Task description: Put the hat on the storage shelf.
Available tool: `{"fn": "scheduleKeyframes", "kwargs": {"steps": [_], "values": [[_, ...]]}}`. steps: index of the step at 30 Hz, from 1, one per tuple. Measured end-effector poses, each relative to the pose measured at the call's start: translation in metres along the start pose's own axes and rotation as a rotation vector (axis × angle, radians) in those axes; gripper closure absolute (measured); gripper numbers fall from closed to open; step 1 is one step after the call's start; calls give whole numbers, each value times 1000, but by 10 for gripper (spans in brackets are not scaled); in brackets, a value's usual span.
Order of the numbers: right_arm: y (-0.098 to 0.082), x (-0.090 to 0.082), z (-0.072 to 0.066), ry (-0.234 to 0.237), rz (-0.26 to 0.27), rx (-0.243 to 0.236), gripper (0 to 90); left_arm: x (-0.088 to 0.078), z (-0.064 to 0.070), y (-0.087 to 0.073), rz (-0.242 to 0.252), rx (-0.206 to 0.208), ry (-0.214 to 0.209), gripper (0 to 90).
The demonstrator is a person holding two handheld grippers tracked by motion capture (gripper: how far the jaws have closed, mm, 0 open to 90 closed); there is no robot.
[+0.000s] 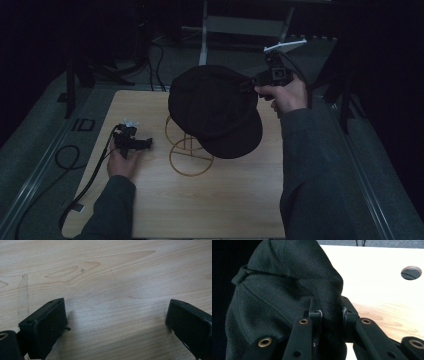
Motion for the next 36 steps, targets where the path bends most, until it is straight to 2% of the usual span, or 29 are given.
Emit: {"fn": "scheduleKeyframes", "kwargs": {"steps": [19,36], "values": [[-11,24,-18,29,-47,-24,760,0,0,0,2,-3,0,31],[-27,51,-19,23,-107,-36,756,0,0,0,1,-2,0,31]]}}
Point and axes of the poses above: each handheld gripper's, and its own axes: x roughly forward along the jaws, y roughly out of its top, z roughly to its right, the point moved 10 cm from there along x, roughly forward along the jaws, and after that the axes turned 15 degrees about z, right-handed, at the moved point
